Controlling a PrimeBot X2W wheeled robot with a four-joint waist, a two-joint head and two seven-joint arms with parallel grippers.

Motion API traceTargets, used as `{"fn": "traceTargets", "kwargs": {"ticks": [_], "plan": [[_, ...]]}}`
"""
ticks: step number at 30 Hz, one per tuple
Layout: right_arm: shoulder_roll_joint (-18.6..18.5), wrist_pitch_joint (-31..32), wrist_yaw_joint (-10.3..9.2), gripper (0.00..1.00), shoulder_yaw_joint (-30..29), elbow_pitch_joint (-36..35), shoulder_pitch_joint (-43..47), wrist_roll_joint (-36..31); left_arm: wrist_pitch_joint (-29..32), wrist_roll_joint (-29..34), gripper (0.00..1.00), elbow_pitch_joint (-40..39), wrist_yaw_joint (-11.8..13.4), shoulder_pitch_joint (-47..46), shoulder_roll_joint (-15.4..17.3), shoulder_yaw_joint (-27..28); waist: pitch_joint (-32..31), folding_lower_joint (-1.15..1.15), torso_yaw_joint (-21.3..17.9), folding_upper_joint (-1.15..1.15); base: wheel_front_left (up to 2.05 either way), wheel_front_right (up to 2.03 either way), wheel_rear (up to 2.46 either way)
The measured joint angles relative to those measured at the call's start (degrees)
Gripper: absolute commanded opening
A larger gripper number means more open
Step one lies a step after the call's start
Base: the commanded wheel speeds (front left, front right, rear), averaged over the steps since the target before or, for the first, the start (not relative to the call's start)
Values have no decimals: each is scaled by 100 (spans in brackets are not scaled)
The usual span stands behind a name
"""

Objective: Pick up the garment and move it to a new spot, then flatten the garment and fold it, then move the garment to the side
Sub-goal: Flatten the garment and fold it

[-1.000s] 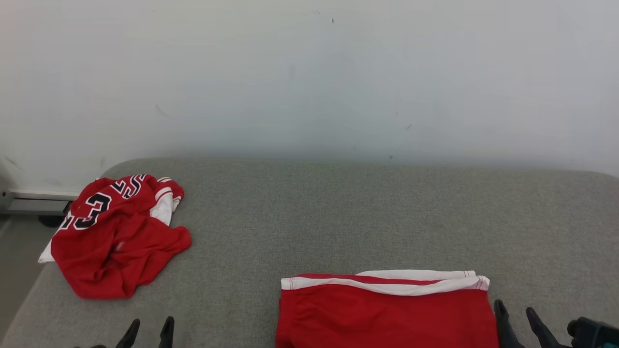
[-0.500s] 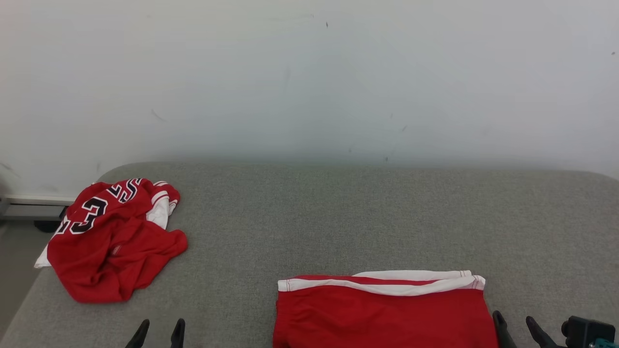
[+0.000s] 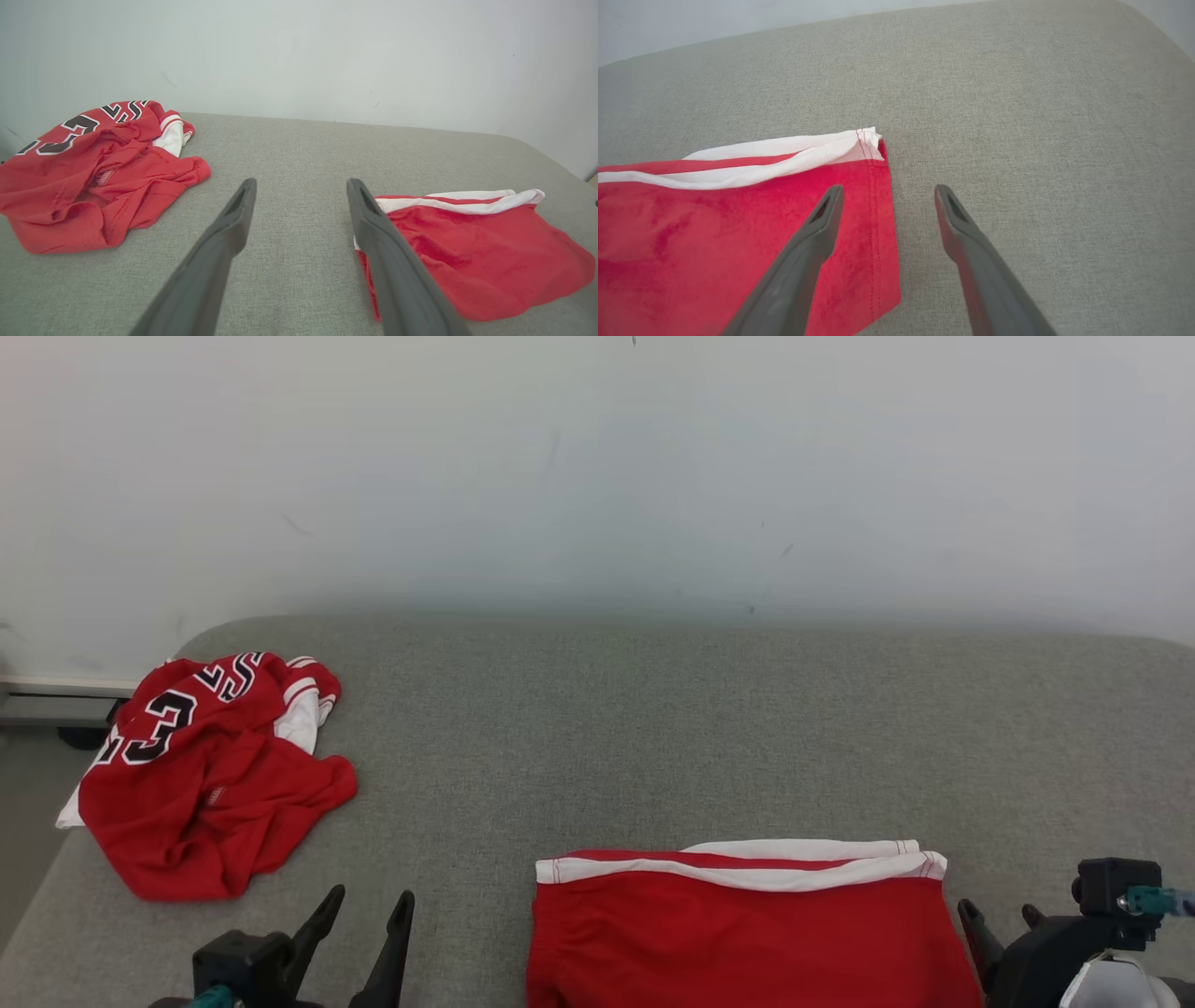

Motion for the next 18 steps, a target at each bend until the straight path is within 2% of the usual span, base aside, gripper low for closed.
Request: {"fn": "traceTargets", "kwargs": {"ticks": [4,15,17,18], "plan": [[13,201,120,100,67,359,-289,49,194,25,100,12,0,0,-4,-10,57,0,25,0,0,0,0],[81,492,151,100,33,1299,-804,227,504,74,100,2,0,-102,-52,-67,155,0,119,0,0,0,0],[131,494,152,97,38,1393,-891,253,565,79,100,-12,0,-146,-54,-71,176,0,145,0,0,0,0],[145,508,168,92,59,1474,-937,253,575,81,100,-11,0,-147,-53,-65,187,0,158,0,0,0,0]]}}
